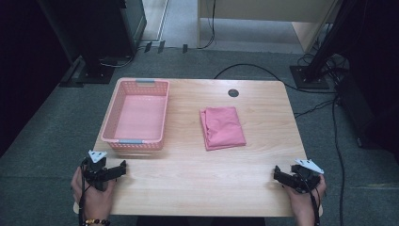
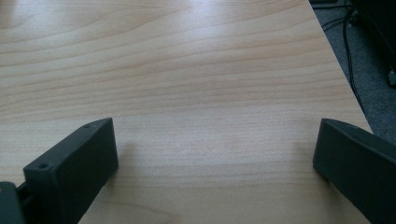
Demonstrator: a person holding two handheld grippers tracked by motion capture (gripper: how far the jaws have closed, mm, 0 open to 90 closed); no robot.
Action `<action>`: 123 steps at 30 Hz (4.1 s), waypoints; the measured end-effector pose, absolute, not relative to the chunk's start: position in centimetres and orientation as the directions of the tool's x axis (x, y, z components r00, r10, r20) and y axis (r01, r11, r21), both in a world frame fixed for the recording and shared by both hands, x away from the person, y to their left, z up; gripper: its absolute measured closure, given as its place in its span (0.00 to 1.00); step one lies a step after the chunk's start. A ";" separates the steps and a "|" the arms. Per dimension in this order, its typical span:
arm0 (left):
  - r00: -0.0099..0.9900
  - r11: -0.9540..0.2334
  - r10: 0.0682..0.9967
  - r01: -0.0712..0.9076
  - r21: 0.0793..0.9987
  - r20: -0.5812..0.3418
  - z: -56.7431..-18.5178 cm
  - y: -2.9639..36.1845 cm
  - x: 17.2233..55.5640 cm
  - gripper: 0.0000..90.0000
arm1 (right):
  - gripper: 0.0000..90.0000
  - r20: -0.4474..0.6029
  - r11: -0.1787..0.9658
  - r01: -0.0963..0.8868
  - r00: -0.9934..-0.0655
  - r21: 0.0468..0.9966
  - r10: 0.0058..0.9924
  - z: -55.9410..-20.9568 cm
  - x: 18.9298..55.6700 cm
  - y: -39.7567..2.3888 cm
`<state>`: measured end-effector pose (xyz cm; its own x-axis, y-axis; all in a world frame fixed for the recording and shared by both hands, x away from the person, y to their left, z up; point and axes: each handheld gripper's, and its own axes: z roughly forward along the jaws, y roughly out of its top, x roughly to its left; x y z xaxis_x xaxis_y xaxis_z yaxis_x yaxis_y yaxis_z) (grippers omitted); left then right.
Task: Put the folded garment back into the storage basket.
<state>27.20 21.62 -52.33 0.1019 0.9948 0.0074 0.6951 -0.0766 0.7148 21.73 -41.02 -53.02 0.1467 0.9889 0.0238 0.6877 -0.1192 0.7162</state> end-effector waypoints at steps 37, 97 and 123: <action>0.112 -0.083 0.994 0.695 0.714 0.006 -52.3 21.6 27.0 0.00 | 0.01 0.085 -0.048 0.623 -0.029 0.781 0.996 -48.1 25.0 -36.9; 0.117 -0.086 0.993 0.693 0.715 0.006 -52.3 21.6 26.9 0.00 | 0.01 0.114 -0.017 0.613 -0.120 0.790 0.986 -46.1 32.9 -29.8; 0.117 -0.086 0.993 0.693 0.715 0.006 -52.3 21.6 26.9 0.00 | 0.03 0.160 -0.049 0.643 -0.115 0.764 0.981 -47.5 36.2 -27.8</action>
<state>26.88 21.63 -52.34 0.1174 0.9931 0.0056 0.6934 -0.0860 0.7154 36.20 -27.81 -47.48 -0.1147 0.9805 0.1595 0.6430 -0.0491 0.7643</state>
